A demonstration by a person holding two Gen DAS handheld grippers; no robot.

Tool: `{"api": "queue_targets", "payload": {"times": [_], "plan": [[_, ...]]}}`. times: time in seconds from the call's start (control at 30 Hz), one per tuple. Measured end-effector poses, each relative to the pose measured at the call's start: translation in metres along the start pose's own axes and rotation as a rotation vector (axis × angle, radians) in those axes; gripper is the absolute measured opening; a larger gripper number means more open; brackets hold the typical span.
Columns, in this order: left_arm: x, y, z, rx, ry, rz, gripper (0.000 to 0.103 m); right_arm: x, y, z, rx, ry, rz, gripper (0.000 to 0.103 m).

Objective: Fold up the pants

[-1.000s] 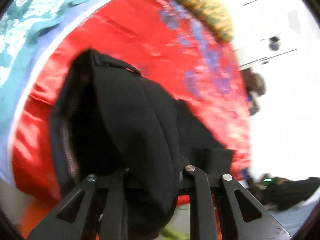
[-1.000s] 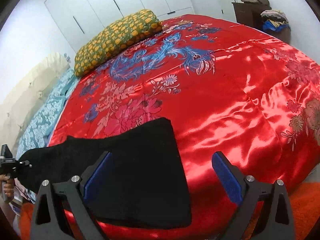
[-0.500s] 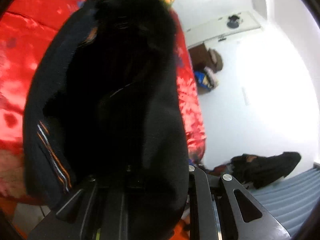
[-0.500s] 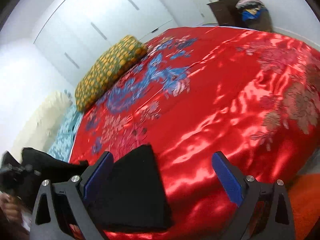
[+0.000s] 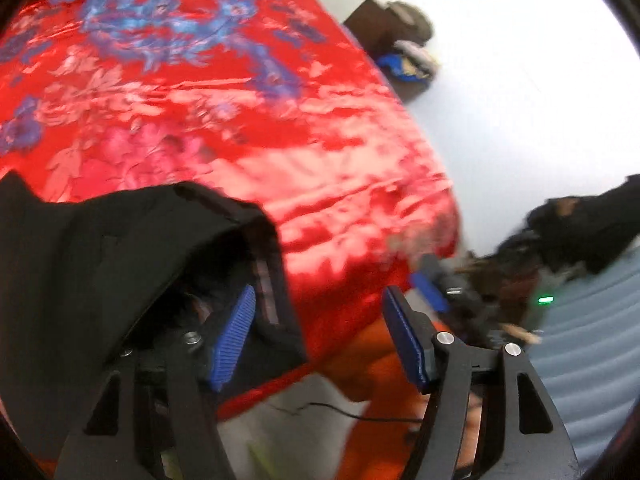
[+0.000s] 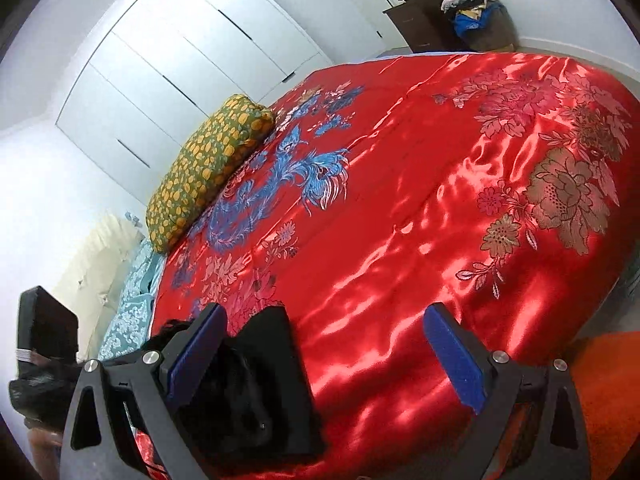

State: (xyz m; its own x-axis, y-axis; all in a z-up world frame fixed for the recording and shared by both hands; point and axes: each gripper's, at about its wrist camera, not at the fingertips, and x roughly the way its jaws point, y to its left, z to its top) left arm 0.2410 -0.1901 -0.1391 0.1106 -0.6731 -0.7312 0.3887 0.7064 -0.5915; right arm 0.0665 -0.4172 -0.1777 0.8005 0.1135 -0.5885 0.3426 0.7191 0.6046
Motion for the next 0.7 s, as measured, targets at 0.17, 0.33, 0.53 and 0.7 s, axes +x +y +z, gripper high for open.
{"api": "queue_targets", "payload": {"times": [0.17, 0.33, 0.53, 0.7], "plan": [[-0.087, 0.019, -0.002, 0.031, -0.179, 0.092, 0.089, 0.003, 0.013, -0.003, -0.039, 0.079, 0.143, 0.098], [-0.165, 0.087, -0.037, -0.087, -0.313, 0.223, 0.09, 0.009, 0.101, -0.051, -0.427, 0.309, 0.391, 0.095], [-0.169, 0.158, -0.109, -0.271, -0.308, 0.281, 0.09, 0.039, 0.121, -0.103, -0.472, 0.54, 0.257, 0.079], [-0.133, 0.176, -0.142, -0.3, -0.218, 0.254, 0.09, 0.056, 0.104, -0.104, -0.376, 0.618, 0.099, 0.077]]}}
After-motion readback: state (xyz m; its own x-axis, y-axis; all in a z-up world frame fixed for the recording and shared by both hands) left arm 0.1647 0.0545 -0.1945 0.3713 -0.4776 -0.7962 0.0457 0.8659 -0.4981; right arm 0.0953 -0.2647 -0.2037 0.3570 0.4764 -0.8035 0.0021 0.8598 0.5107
